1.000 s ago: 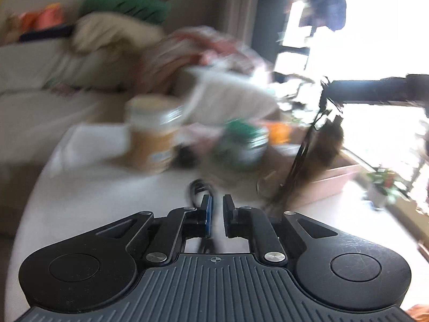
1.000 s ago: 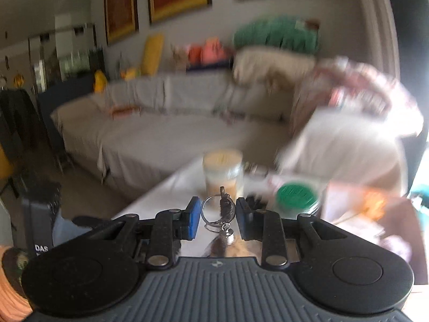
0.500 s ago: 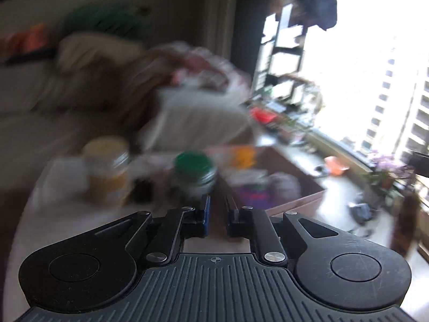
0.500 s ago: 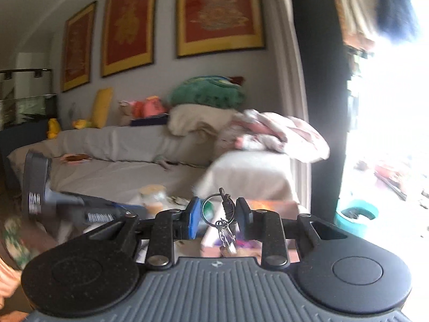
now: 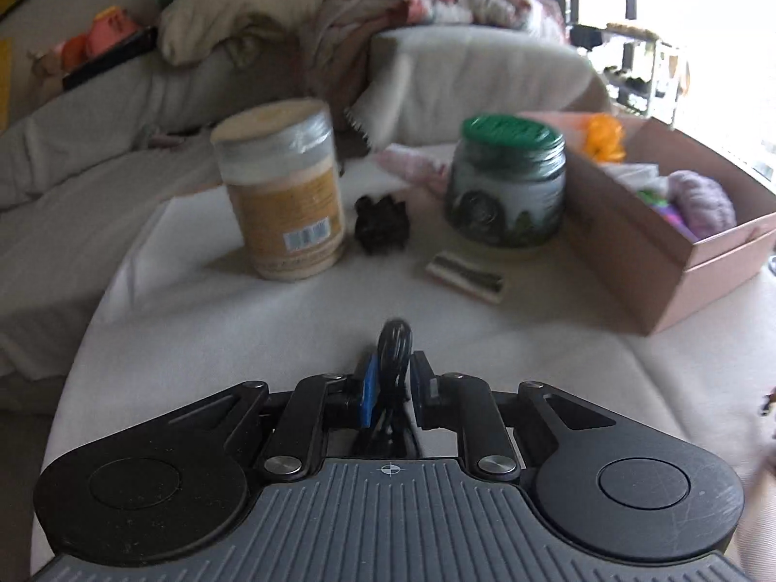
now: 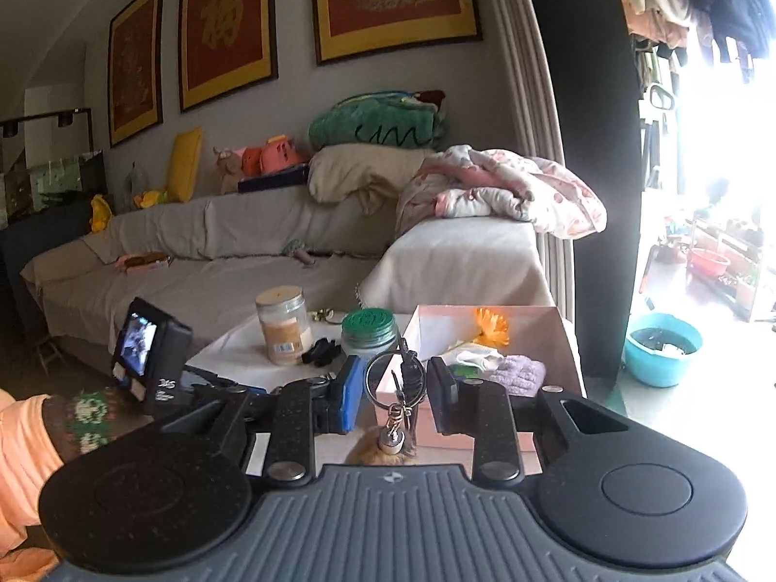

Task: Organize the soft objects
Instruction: 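Carry the cable keys and fur keychain over the pink box with both tools, then open both tools to drop the keys and keychain into the box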

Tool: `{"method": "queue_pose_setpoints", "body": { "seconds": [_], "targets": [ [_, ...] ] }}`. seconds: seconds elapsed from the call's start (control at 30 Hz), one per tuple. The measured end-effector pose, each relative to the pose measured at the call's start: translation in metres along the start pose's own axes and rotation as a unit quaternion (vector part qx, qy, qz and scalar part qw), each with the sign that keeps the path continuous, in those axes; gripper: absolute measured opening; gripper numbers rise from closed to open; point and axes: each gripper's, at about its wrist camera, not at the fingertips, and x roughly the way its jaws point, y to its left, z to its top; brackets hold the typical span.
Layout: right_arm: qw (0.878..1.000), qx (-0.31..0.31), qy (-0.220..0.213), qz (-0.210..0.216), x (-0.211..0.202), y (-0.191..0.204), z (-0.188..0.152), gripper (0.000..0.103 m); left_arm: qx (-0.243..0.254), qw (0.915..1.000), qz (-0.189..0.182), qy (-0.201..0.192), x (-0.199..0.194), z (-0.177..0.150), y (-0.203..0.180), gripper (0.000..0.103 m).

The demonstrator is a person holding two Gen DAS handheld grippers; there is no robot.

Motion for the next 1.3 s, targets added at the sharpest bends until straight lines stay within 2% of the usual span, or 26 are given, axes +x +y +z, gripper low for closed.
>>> {"method": "queue_pose_setpoints", "body": {
  "seconds": [0.2,0.47,0.57,0.67,0.73,0.8,0.87,0.93,1.0,1.03,1.1,1.17,1.23,1.3],
  "targets": [
    [1.0,0.002,-0.01,-0.012,-0.007,-0.002,0.005,0.028,-0.026,0.999,-0.036,-0.003,0.0,-0.002,0.014,0.019],
    [0.998,-0.009,-0.041,-0.04,-0.032,-0.008,0.011,0.028,0.051,0.9936,-0.086,-0.053,-0.026,-0.027,-0.007,0.016],
    [0.997,-0.011,-0.057,-0.057,-0.045,-0.013,0.016,0.028,0.042,0.9878,-0.132,-0.072,-0.05,-0.023,-0.016,0.016],
    [0.995,-0.013,-0.072,-0.068,-0.057,-0.021,0.021,0.028,0.009,0.9739,-0.204,-0.099,-0.078,-0.001,-0.023,0.016],
    [0.994,-0.016,-0.081,-0.074,-0.063,-0.026,0.027,0.028,-0.001,0.9602,-0.25,-0.124,-0.096,0.026,-0.033,0.017],
    [0.993,-0.015,-0.09,-0.081,-0.066,-0.031,0.035,0.028,-0.003,0.9484,-0.28,-0.148,-0.107,0.058,-0.046,0.017],
    [0.991,-0.015,-0.099,-0.086,-0.067,-0.037,0.045,0.028,-0.015,0.9367,-0.307,-0.167,-0.107,0.096,-0.061,0.017],
    [0.989,-0.017,-0.11,-0.094,-0.065,-0.042,0.058,0.028,-0.045,0.9274,-0.335,-0.161,-0.093,0.128,-0.072,0.019],
    [0.988,-0.018,-0.119,-0.098,-0.059,-0.047,0.072,0.028,-0.062,0.9317,-0.342,-0.105,-0.067,0.15,-0.081,0.018],
    [0.987,-0.017,-0.121,-0.1,-0.055,-0.05,0.079,0.028,-0.067,0.9324,-0.343,-0.091,-0.055,0.154,-0.082,0.018],
    [0.987,-0.018,-0.122,-0.107,-0.043,-0.054,0.098,0.028,-0.071,0.9336,-0.339,-0.091,-0.037,0.15,-0.076,0.018],
    [0.986,-0.024,-0.122,-0.114,-0.027,-0.057,0.116,0.028,-0.073,0.9405,-0.318,-0.096,-0.029,0.144,-0.061,0.018],
    [0.986,-0.023,-0.118,-0.112,-0.008,-0.059,0.133,0.028,-0.079,0.9475,-0.286,-0.118,-0.028,0.136,-0.034,0.018],
    [0.988,-0.018,-0.109,-0.109,0.016,-0.06,0.148,0.028,-0.083,0.9565,-0.254,-0.117,-0.027,0.127,-0.007,0.018]
  ]
}}
